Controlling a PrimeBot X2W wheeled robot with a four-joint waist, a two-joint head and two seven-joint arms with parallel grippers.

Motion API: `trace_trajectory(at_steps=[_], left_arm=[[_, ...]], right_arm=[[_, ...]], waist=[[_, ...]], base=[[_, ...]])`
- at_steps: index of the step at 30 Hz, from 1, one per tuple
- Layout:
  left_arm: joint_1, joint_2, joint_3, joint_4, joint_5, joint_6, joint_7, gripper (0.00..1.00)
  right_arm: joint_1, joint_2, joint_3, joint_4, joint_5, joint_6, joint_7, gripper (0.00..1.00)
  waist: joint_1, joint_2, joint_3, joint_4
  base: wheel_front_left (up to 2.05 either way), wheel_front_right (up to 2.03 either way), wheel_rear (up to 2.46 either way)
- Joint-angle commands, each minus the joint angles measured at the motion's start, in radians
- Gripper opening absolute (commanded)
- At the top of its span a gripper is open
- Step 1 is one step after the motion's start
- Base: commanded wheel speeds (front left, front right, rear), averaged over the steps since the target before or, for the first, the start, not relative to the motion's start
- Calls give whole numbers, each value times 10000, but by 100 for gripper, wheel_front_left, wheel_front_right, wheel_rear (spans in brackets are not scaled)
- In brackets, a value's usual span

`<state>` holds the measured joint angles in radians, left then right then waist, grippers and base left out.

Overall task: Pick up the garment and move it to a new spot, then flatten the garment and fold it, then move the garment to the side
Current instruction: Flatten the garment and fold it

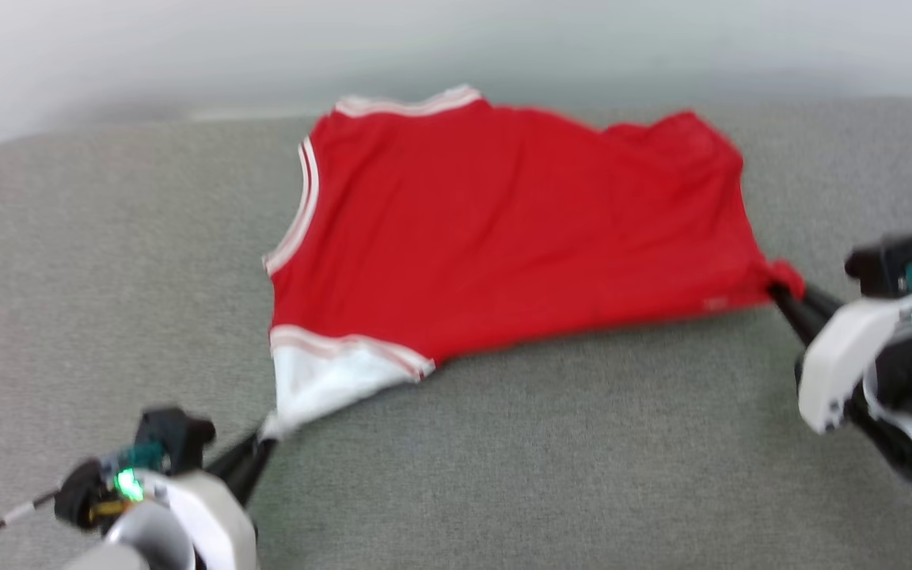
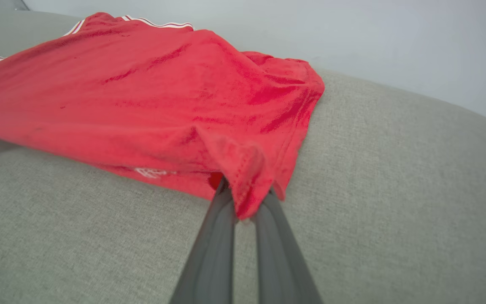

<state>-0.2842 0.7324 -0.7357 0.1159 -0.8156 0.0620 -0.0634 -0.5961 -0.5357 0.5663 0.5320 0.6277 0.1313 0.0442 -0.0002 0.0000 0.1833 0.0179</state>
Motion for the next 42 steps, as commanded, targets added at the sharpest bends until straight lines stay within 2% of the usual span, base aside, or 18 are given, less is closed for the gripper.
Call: trace_trajectory(at_steps=[1, 7, 15, 21, 27, 36, 42], left_arm=[[577, 252, -124, -550, -133, 180, 233, 0], [2076, 947, -517, -2245, -635, 757, 1058, 0], [3624, 1513, -900, -3757, -1355, 1321, 1621, 0], [4247, 1804, -1126, -4198, -1683, 1277, 1777, 0], [3890, 1894, -838, -4374, -1346, 1270, 1351, 0], [2526, 2032, 78, -4624, -924, 995, 780, 0], [1305, 1868, 467, -4122, -722, 618, 892, 0]], right_arm=[[568, -207, 63, -160, 163, -9, 19, 0], [2091, -745, -151, -849, 704, -11, 333, 0], [4261, -1199, -672, -2007, 1198, -11, 1294, 0], [5596, -1377, -1278, -2988, 1419, -9, 1961, 0], [6237, -1183, -2076, -3733, 1475, -9, 2347, 0], [6073, -723, -3267, -4909, 1237, -9, 3238, 0], [5414, -466, -3536, -5229, 623, -9, 3931, 0]], waist=[[2, 0, -543, 190], [2, 0, -1072, 206], [2, 0, -1496, -48], [2, 0, -1645, -203], [2, 0, -1570, -274], [2, 0, -904, -306], [2, 0, -107, -335]], base=[[0, 0, 0], [0, 0, 0], [0, 0, 0], [0, 0, 0], [0, 0, 0], [0, 0, 0], [0, 0, 0]])
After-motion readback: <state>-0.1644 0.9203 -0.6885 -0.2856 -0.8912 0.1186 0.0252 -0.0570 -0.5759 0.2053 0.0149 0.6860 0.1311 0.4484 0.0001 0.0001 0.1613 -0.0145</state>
